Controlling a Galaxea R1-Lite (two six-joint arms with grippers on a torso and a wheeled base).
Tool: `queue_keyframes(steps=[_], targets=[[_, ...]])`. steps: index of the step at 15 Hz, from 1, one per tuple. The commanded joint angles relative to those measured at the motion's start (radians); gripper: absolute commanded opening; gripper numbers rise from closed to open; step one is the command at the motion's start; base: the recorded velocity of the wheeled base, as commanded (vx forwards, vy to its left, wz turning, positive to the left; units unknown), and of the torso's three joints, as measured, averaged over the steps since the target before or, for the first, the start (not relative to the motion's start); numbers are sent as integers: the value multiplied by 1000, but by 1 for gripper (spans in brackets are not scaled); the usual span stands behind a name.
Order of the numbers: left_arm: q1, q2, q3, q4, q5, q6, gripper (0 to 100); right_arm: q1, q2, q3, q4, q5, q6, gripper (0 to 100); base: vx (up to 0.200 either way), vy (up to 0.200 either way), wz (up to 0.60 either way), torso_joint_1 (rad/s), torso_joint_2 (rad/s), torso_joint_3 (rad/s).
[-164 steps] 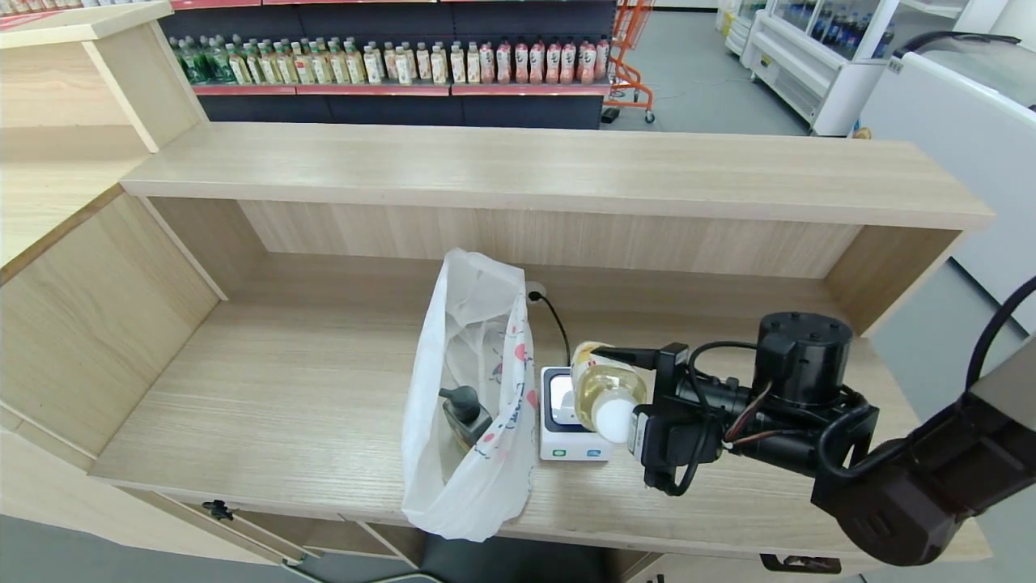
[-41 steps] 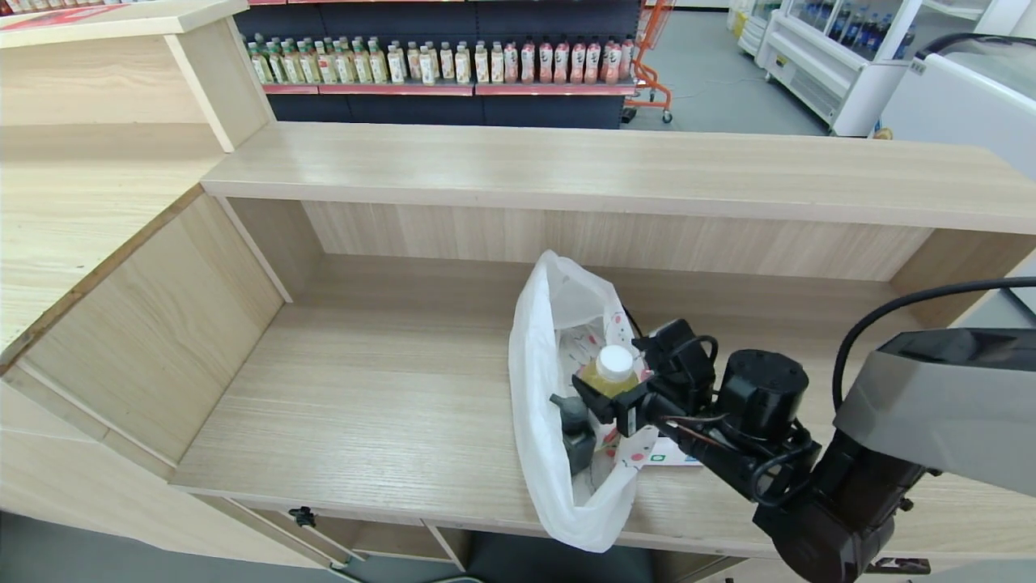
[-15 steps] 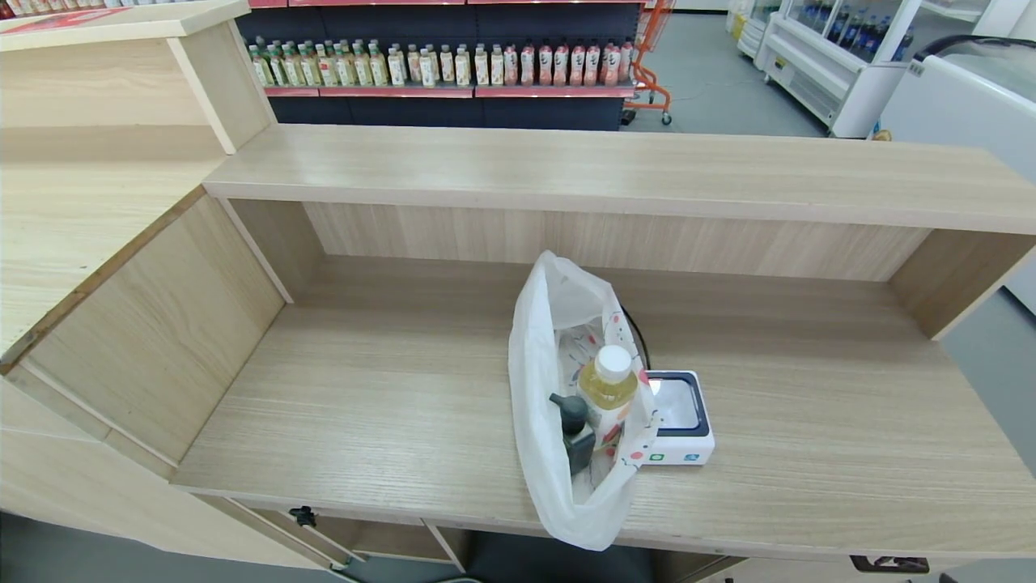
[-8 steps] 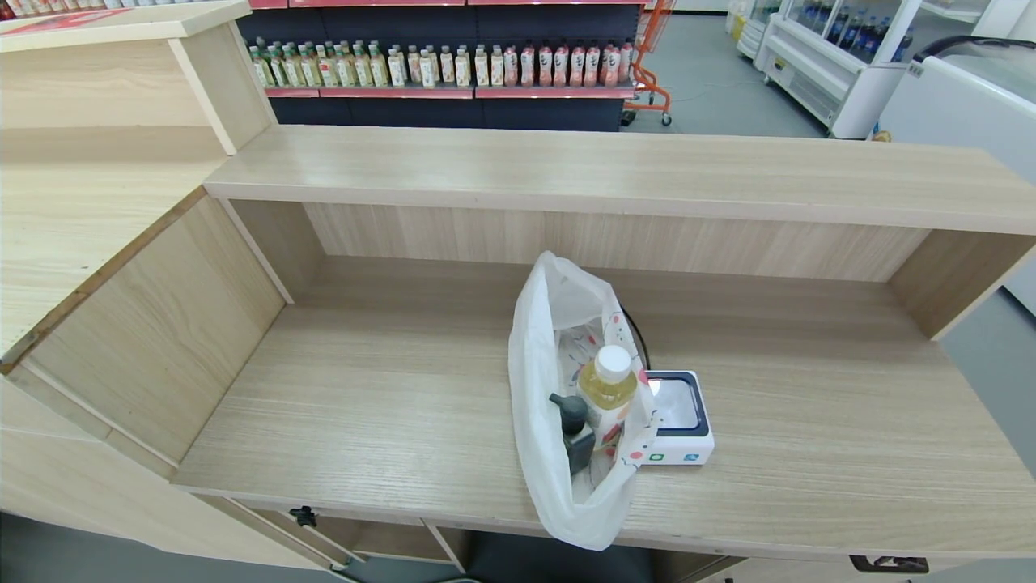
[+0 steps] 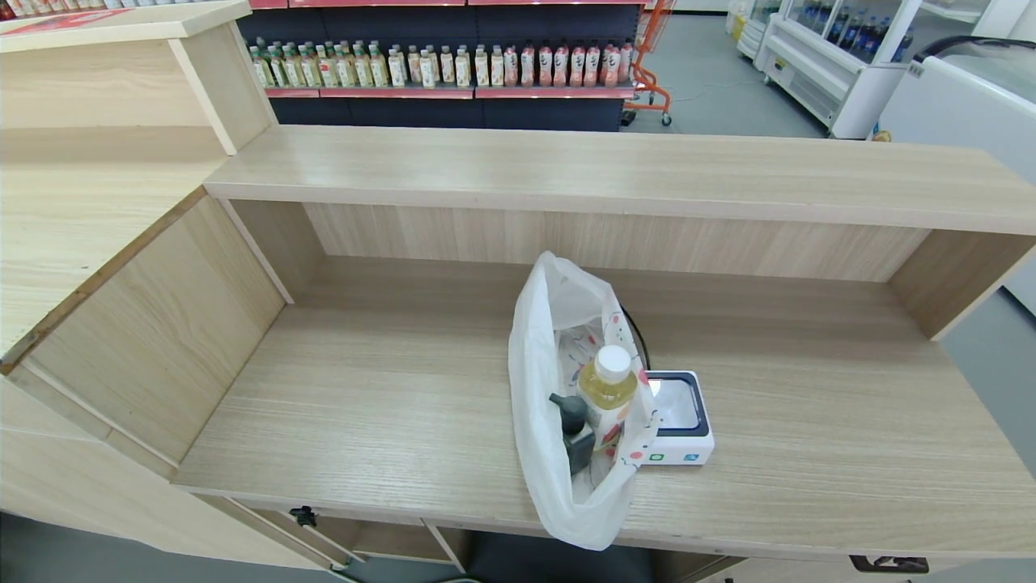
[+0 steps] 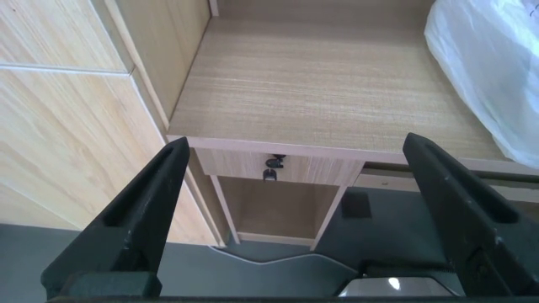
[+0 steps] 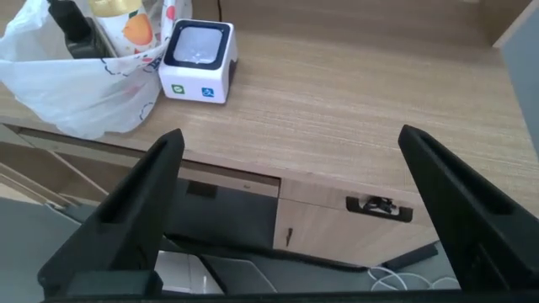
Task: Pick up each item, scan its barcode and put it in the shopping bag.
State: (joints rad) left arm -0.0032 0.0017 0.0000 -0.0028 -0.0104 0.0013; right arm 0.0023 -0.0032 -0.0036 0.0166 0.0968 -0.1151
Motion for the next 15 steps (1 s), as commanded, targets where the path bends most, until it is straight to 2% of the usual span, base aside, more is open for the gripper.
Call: queue_keyframes(steps=[1,3,12,15], targets=[[0,0,0,0,0,2,100,1,3,1,3,0,0,100,0,0,0,0,0,0],[0,0,0,0,0,-6,100,1,3,1,5,0,-1,100,0,0,0,0,0,0],[0,0,0,0,0,2,100,1,3,1,5,-2,8,100,0,-200,0,2,4,2],[0,0,0,0,0,-1,100,1,3,1,5,-2,6,100,0,0,0,0,0,0]])
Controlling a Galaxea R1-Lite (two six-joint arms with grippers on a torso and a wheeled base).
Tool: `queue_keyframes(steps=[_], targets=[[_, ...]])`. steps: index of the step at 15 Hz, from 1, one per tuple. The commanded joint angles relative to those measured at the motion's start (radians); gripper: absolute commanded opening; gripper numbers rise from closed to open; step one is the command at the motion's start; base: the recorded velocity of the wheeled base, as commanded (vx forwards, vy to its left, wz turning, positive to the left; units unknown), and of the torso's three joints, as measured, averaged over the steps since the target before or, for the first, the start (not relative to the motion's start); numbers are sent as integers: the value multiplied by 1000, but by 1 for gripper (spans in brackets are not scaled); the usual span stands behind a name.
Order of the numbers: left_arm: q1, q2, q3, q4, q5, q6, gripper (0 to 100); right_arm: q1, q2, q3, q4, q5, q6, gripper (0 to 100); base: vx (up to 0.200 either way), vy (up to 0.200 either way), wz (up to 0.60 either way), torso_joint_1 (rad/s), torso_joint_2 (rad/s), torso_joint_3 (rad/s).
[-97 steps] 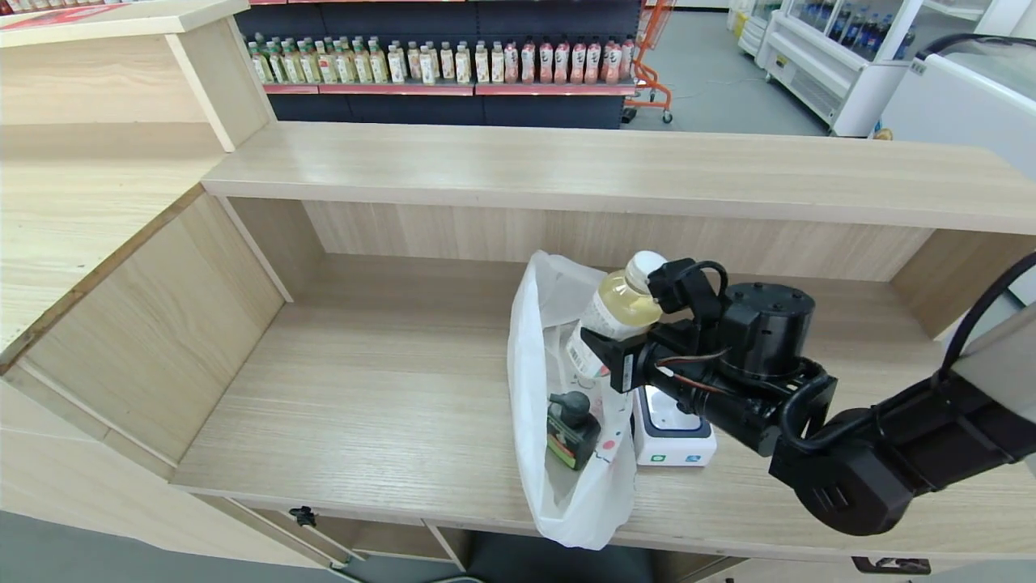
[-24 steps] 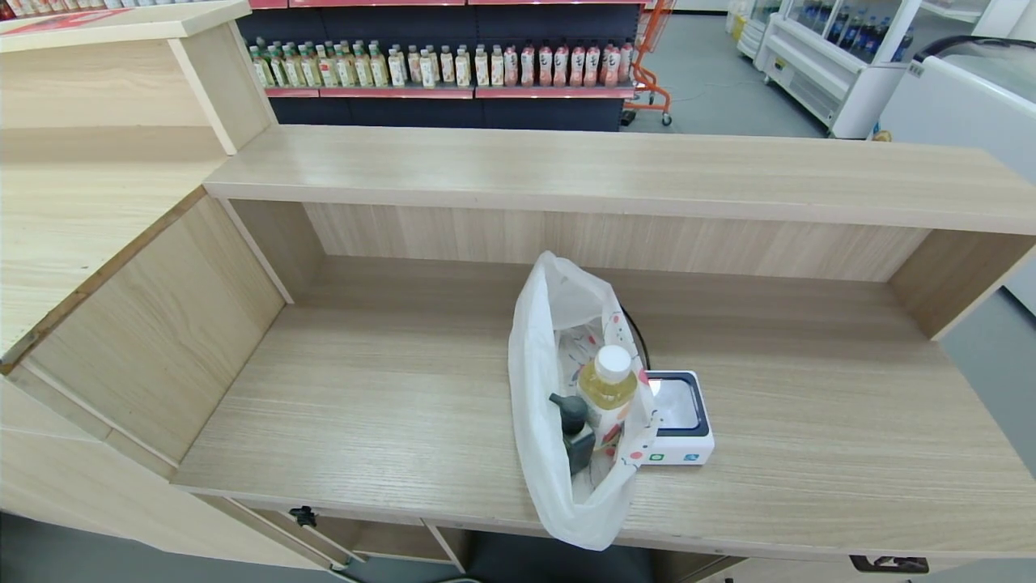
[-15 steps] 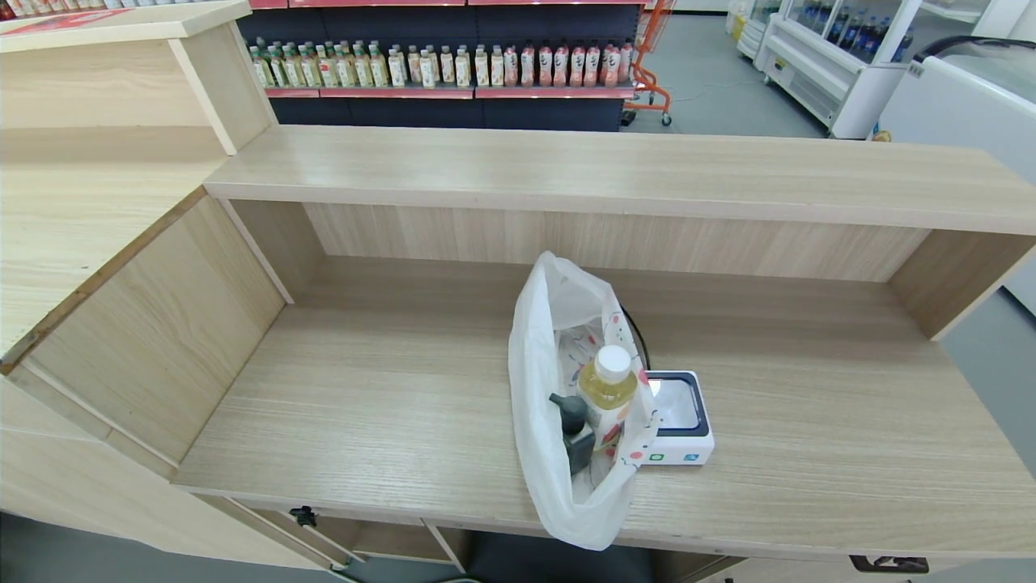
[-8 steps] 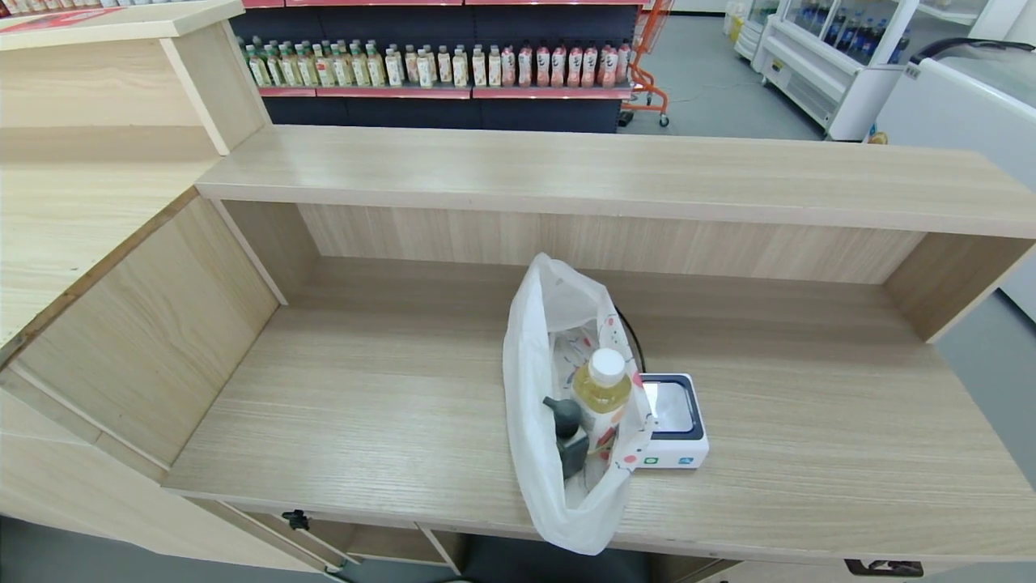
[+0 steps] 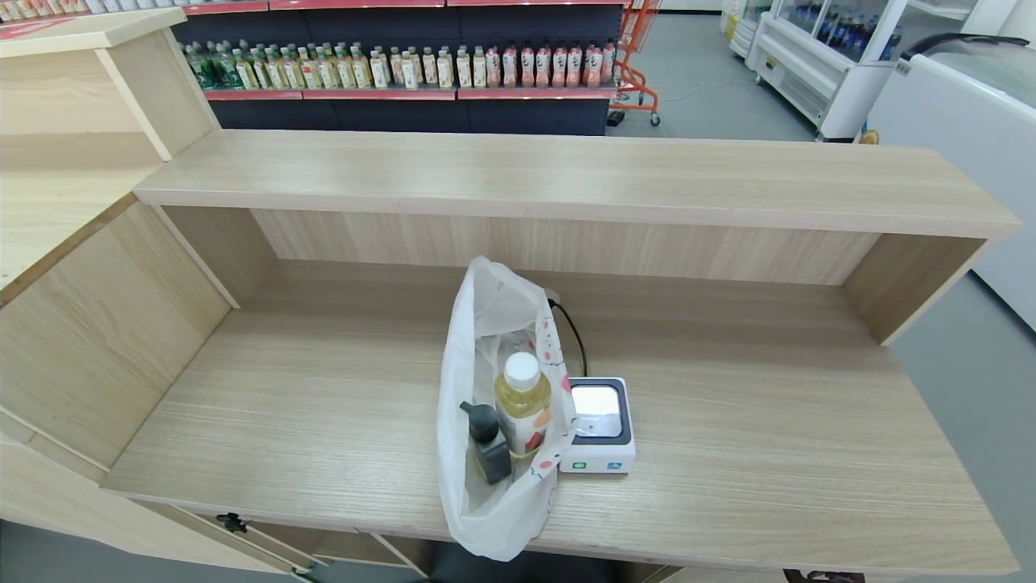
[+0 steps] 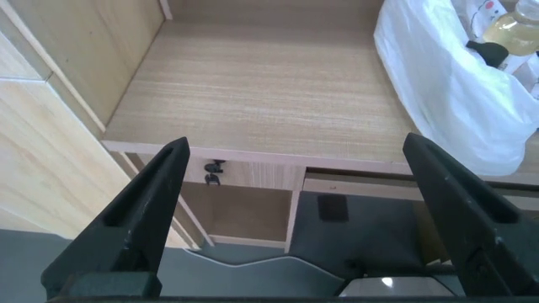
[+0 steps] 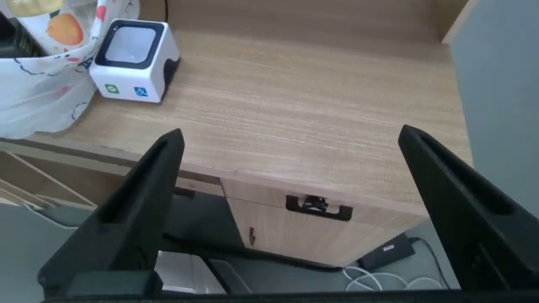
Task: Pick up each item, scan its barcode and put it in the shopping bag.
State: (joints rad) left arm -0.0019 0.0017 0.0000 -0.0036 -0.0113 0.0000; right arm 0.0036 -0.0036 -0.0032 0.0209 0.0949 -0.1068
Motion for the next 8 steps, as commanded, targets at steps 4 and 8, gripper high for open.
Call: queue_keyframes(steps=[4,8], targets=[[-1,0,0,1,1,-2,100,-1,4,0,1,0,2,100,0,0,0,0,0,0],[-1,0,0,1,1,-2,100,-1,4,0,1,-1,30,0,0,0,0,0,0,0]])
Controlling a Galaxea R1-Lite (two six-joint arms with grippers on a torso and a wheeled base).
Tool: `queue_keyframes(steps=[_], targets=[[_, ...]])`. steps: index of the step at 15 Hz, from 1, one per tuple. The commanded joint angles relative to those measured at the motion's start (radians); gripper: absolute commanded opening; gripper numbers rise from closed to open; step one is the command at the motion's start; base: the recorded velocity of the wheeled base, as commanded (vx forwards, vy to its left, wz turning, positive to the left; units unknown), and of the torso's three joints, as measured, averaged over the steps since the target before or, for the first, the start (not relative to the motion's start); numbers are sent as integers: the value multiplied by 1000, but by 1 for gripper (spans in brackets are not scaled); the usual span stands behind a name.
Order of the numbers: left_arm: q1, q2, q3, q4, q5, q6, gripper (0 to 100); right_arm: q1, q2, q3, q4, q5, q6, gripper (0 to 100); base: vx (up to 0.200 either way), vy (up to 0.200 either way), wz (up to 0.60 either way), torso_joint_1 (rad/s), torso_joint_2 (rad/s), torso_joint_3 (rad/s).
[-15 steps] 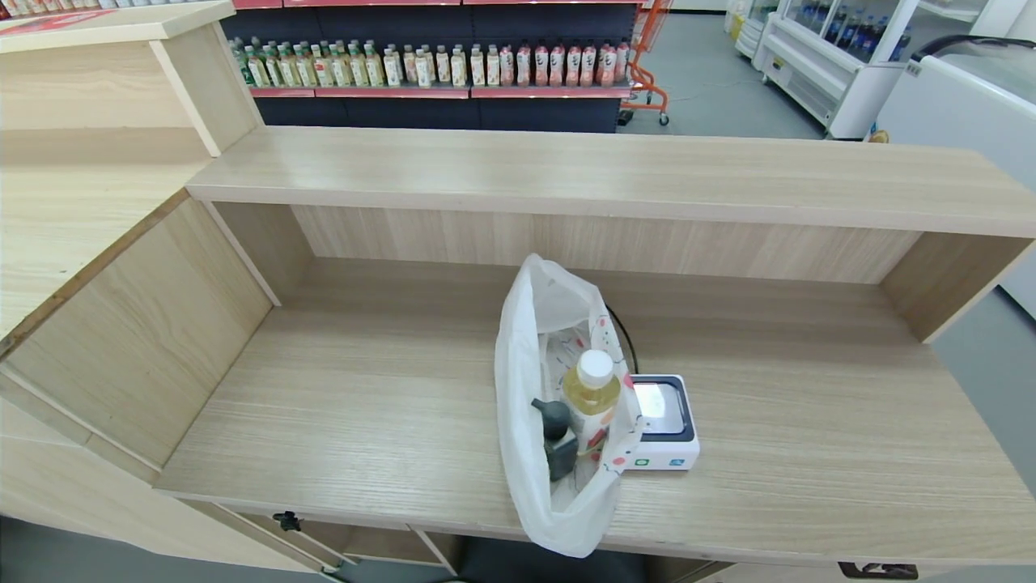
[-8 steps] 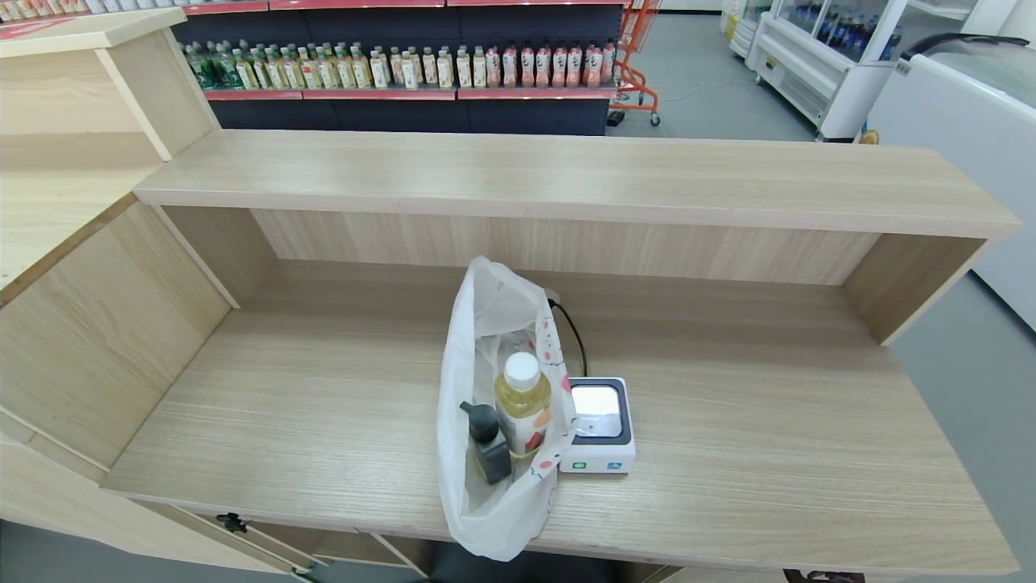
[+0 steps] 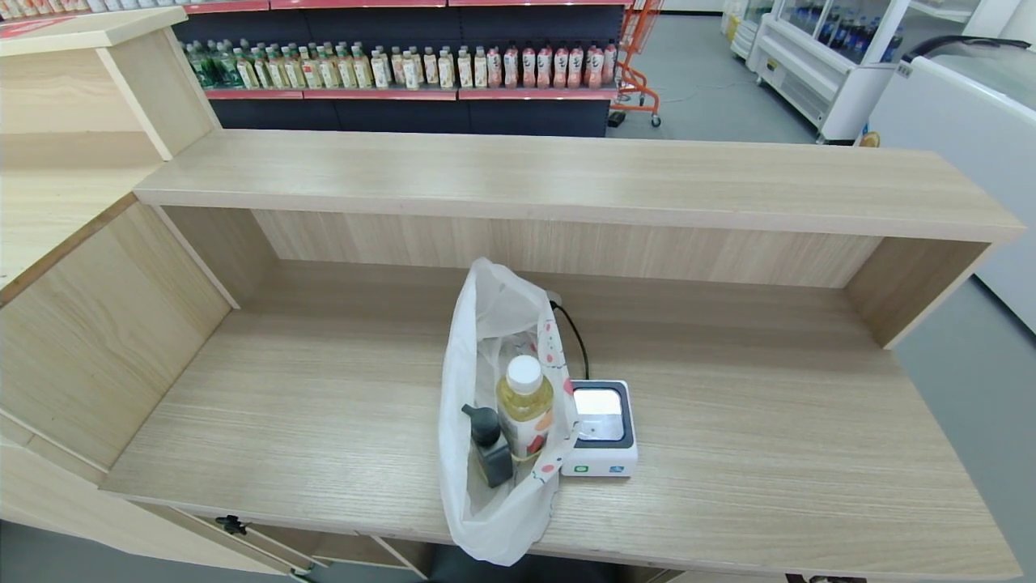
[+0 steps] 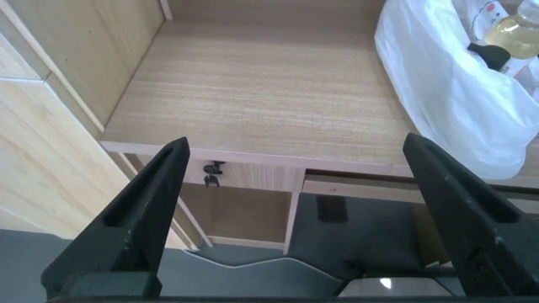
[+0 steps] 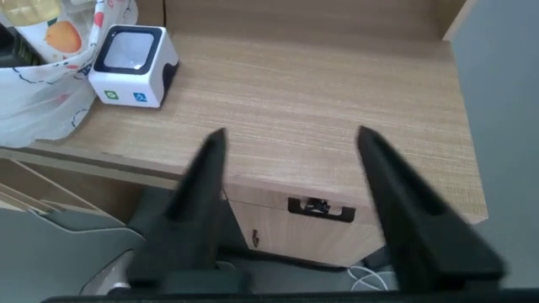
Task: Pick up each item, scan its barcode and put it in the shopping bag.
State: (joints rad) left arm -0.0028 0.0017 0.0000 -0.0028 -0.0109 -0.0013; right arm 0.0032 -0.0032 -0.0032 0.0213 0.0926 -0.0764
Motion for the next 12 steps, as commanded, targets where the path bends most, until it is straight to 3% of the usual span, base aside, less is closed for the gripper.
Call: queue_keyframes(steps=[1,12], targets=[[0,0,0,0,0,0,100,0,3,0,0,1,0,0,0,0,0,0,0,0],[0,0,0,0,0,0,100,0,3,0,0,1,0,0,0,0,0,0,0,0]])
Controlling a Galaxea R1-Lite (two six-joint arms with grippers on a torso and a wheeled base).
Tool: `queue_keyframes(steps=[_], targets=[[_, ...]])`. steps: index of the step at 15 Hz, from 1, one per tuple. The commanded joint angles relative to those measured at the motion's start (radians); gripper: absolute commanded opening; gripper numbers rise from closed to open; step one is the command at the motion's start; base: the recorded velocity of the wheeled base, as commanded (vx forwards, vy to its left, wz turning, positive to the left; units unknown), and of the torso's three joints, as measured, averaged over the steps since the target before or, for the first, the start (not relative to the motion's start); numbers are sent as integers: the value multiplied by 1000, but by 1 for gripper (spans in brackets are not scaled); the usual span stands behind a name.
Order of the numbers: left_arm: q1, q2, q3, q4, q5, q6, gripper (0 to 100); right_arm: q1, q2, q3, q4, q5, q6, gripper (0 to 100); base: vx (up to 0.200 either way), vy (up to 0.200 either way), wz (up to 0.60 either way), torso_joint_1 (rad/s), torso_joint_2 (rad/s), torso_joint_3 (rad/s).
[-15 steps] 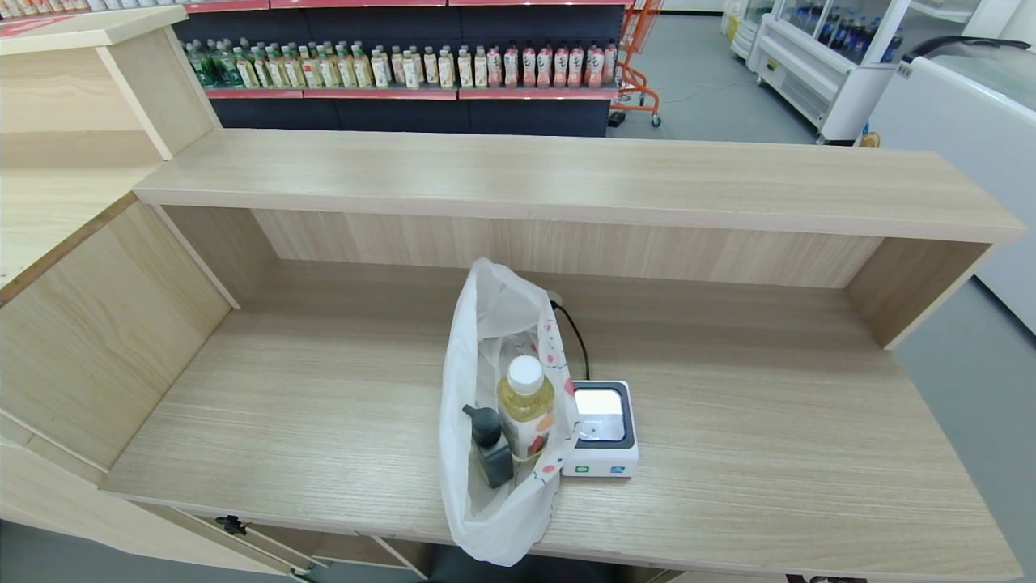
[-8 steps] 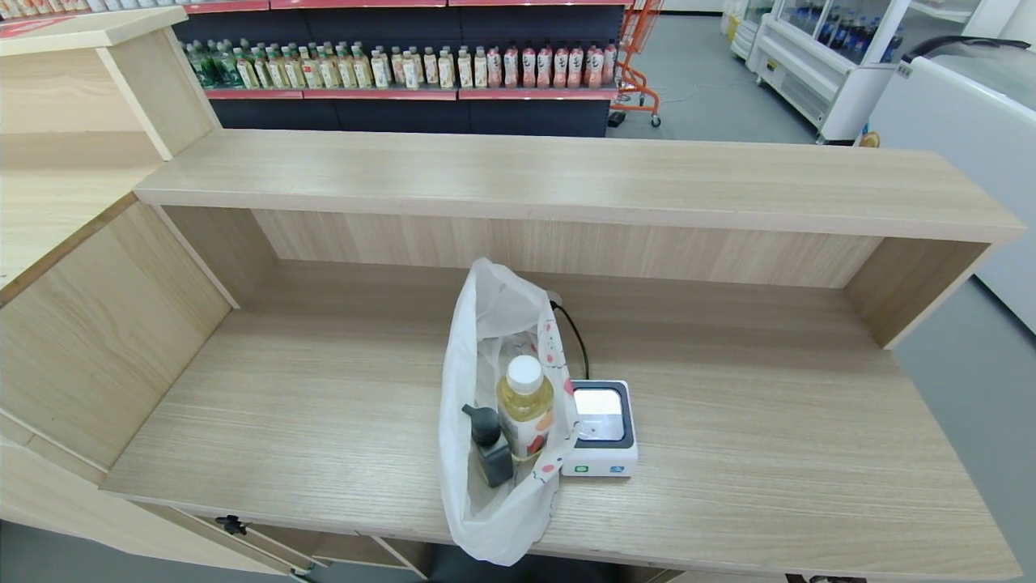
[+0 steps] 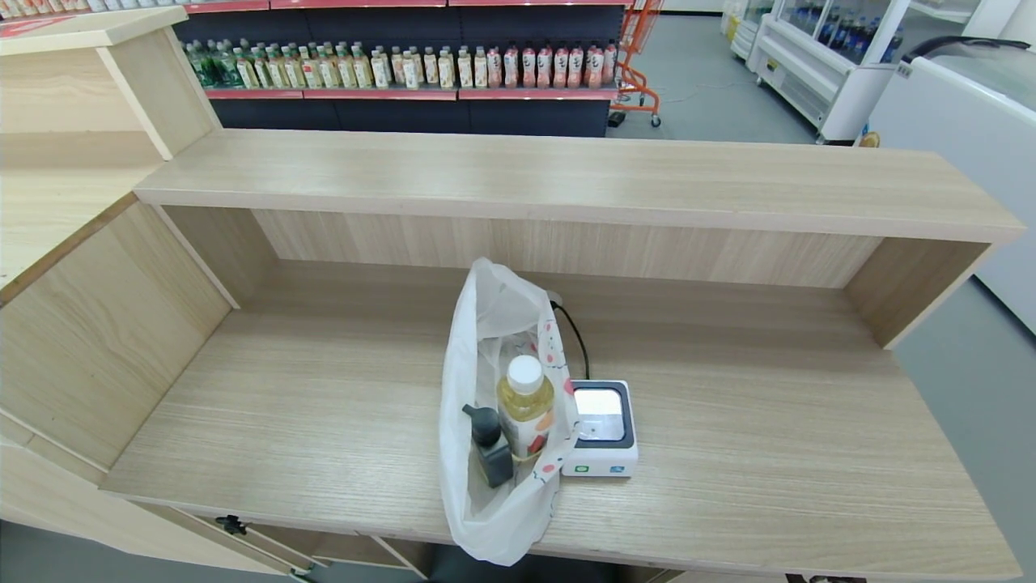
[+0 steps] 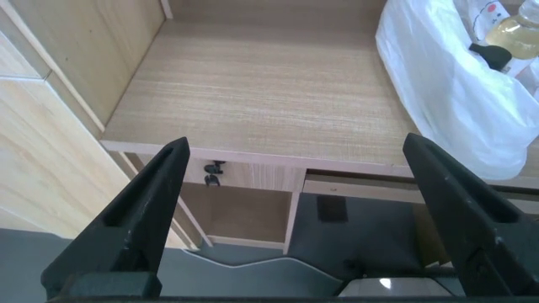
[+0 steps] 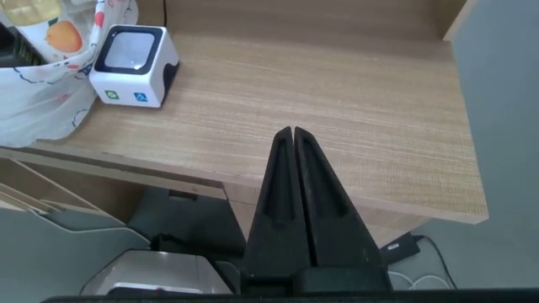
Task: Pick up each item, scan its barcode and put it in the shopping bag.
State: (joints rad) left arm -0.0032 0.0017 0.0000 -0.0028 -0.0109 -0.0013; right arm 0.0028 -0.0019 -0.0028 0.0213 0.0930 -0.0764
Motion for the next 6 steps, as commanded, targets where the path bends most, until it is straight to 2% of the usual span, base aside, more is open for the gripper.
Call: queue_keyframes(steps=[1,6], targets=[[0,0,0,0,0,0,100,0,2,0,0,1,0,0,0,0,0,0,0,0],[0,0,0,0,0,0,100,0,2,0,0,1,0,0,0,0,0,0,0,0]])
